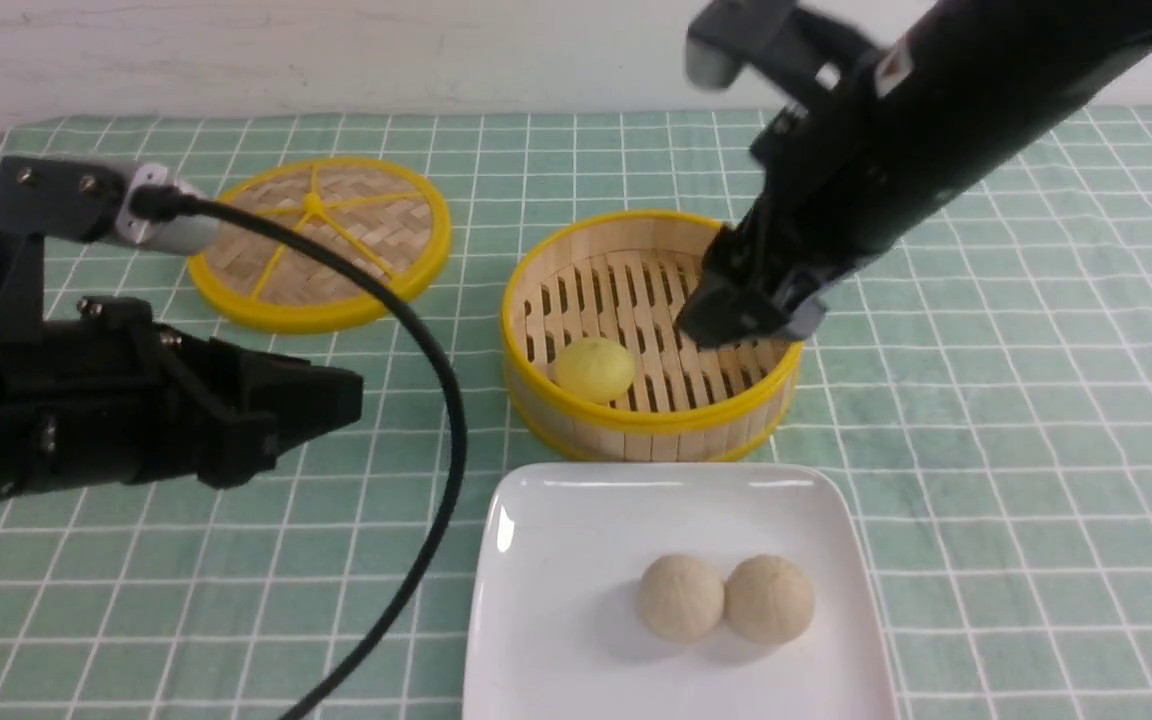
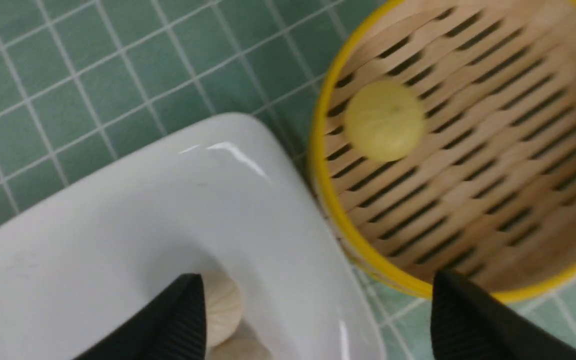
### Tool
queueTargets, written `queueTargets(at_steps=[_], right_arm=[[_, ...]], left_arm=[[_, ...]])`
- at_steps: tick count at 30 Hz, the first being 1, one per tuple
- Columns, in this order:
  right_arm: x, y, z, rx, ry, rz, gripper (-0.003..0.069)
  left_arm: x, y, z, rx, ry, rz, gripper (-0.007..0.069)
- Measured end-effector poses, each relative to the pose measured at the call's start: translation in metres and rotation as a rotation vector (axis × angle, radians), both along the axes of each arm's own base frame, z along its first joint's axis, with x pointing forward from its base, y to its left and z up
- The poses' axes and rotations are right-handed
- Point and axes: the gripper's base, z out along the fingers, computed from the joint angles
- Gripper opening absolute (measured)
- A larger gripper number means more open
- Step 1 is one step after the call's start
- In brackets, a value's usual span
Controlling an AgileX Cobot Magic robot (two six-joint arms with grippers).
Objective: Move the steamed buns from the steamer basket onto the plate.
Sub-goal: Use the left arm to grab the steamed stuffed bun that is closest to it
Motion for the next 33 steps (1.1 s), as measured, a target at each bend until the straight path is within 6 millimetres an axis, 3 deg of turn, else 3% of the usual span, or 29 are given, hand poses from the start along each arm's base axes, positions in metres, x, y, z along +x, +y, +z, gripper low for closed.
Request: queueTargets(at_steps=[5, 11, 14, 20, 24, 29, 33], right_arm=[[-0.033, -0.035, 0.043, -0.033, -0.09, -0.114, 0.0574], [-0.064, -0.061, 0.069, -0.037, -0.124, -0.191, 0.0574], [-0.078, -0.072, 0.079, -0.033, -0.138, -0.215, 0.0573], [-0.092, -0.082, 0.088, -0.031, -0.146, -0.232, 0.0572], [-0.094, -0.083, 0.088, -0.037, -0.141, -0.232, 0.0572], [-0.094, -0.084, 0.088, -0.039, -0.14, -0.232, 0.057], [-0.094, -0.084, 0.088, -0.039, -0.141, -0.233, 0.057]], left_arm=[[0.036, -0.004, 0.019, -0.002, -0.014, -0.064, 0.0348], [0.069, -0.009, 0.028, 0.019, 0.012, -0.178, 0.0348], [0.085, -0.022, 0.027, 0.112, 0.023, -0.268, 0.0348], [0.105, -0.072, 0.024, 0.261, 0.018, -0.345, 0.0351], [0.118, -0.1, 0.025, 0.293, -0.002, -0.304, 0.0351], [0.134, -0.123, 0.013, 0.347, 0.019, -0.273, 0.0351], [0.15, -0.137, -0.007, 0.418, 0.039, -0.269, 0.0351]])
